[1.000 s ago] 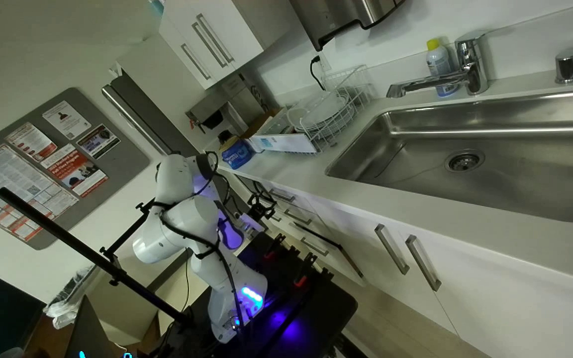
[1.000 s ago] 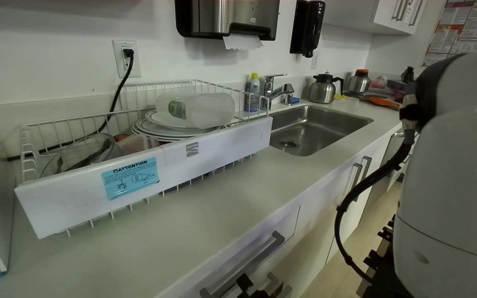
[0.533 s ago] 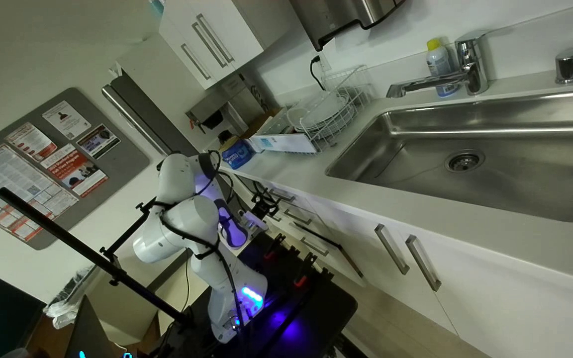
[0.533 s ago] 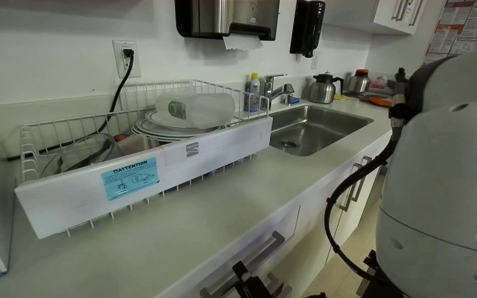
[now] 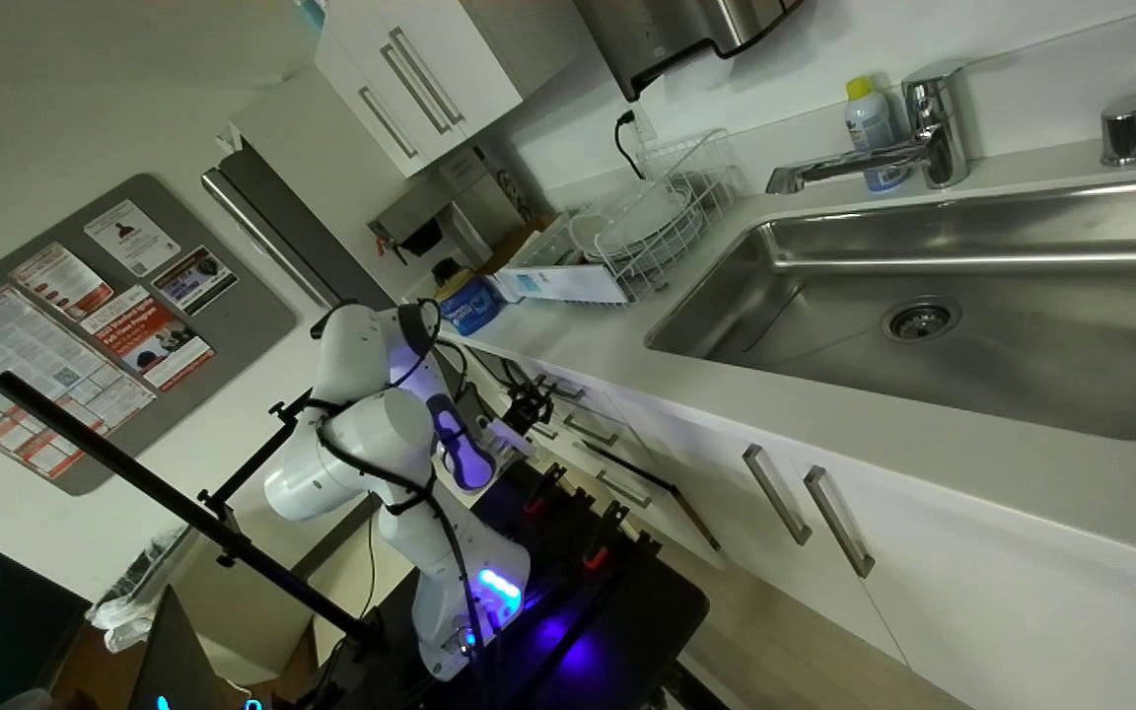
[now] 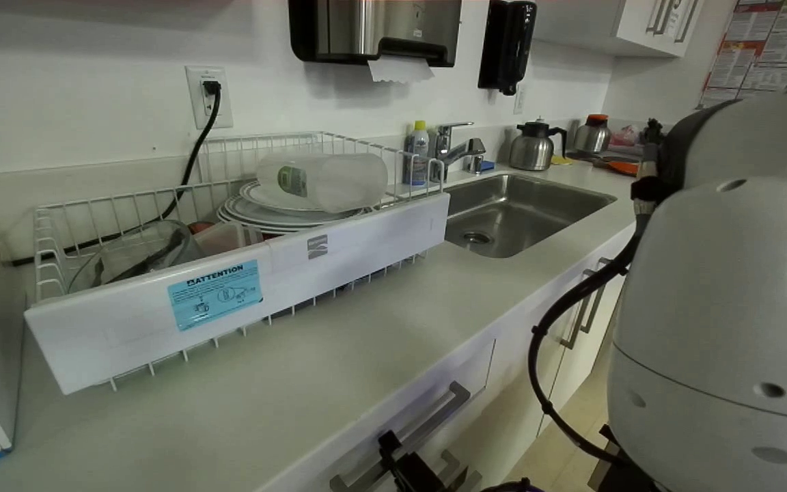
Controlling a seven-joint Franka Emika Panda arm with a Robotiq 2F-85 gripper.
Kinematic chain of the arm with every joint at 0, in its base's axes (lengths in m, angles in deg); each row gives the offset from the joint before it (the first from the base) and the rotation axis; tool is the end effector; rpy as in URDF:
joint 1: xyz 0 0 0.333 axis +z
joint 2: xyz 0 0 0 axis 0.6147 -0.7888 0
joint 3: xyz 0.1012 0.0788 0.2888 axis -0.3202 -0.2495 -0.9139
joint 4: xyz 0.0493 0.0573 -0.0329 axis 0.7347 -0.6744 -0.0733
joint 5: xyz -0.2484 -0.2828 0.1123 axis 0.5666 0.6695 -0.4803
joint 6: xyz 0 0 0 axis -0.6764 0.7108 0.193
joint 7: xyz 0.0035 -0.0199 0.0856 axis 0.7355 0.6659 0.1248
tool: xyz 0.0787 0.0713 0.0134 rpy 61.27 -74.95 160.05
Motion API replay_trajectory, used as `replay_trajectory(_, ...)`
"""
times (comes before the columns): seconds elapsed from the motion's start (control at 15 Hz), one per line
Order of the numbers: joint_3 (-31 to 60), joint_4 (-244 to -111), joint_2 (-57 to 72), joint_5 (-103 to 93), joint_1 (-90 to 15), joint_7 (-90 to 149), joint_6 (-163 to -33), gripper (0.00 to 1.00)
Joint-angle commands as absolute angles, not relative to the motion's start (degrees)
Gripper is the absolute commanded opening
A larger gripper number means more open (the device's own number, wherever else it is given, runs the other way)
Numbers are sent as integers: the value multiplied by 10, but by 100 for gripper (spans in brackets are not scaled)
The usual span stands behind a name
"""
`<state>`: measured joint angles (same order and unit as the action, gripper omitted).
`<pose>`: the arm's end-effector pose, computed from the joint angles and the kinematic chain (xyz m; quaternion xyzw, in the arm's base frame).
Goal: Open the top drawer of the middle cabinet
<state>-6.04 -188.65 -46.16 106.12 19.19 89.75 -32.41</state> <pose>0.2474 0.4471 -0.0597 0.4382 0.4779 0.4390 0.6220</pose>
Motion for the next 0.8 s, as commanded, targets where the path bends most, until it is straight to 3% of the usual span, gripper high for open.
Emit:
replay_trajectory(0.0,-65,-1876,-473,1075,187,894,-306,5)
replay_trajectory(0.07,-66,-1875,-477,1077,187,894,-305,1)
replay_trajectory(0.27,-72,-1878,-476,1072,188,914,-300,6)
replay_trajectory(0.73,-100,-1919,-461,1042,194,979,-266,6)
